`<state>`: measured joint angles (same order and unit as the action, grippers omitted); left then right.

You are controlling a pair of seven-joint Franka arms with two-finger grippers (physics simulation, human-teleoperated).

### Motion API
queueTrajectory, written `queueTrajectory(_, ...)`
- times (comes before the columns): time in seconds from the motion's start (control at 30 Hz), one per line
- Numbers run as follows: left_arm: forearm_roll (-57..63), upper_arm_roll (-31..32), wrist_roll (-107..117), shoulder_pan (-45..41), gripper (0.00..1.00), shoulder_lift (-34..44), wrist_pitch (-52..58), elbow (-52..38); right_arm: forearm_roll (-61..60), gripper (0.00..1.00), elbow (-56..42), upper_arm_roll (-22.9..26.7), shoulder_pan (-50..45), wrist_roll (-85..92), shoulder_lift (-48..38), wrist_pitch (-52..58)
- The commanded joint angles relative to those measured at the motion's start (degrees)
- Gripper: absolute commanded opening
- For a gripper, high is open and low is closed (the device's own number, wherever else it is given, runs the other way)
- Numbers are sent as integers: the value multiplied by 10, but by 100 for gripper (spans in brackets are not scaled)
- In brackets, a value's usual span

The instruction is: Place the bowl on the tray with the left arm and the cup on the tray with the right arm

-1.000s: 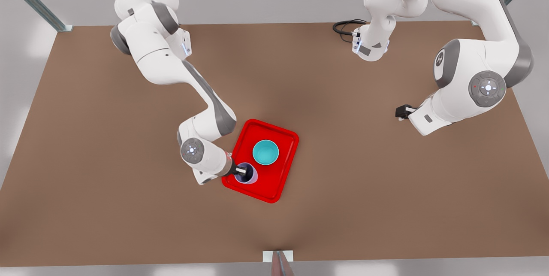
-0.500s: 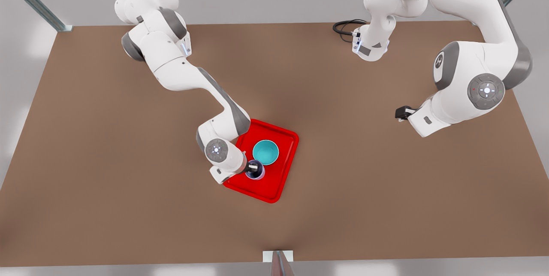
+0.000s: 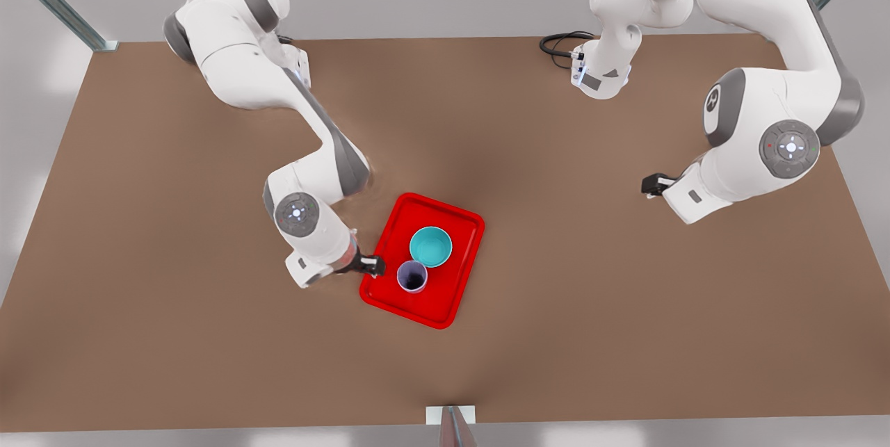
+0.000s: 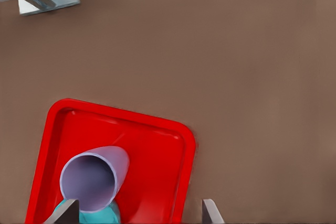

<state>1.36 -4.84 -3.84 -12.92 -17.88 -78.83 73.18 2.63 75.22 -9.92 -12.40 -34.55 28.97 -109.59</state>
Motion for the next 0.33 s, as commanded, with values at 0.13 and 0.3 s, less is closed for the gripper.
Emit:
queueTrajectory(0.13,-1,0,0,0,100,-3,2,-1,-29,100,76,26,166,201,-224,239)
queueTrajectory(0.3,-1,0,0,0,100,-5,2,-1,-47,100,234,111,160,328,-276,137)
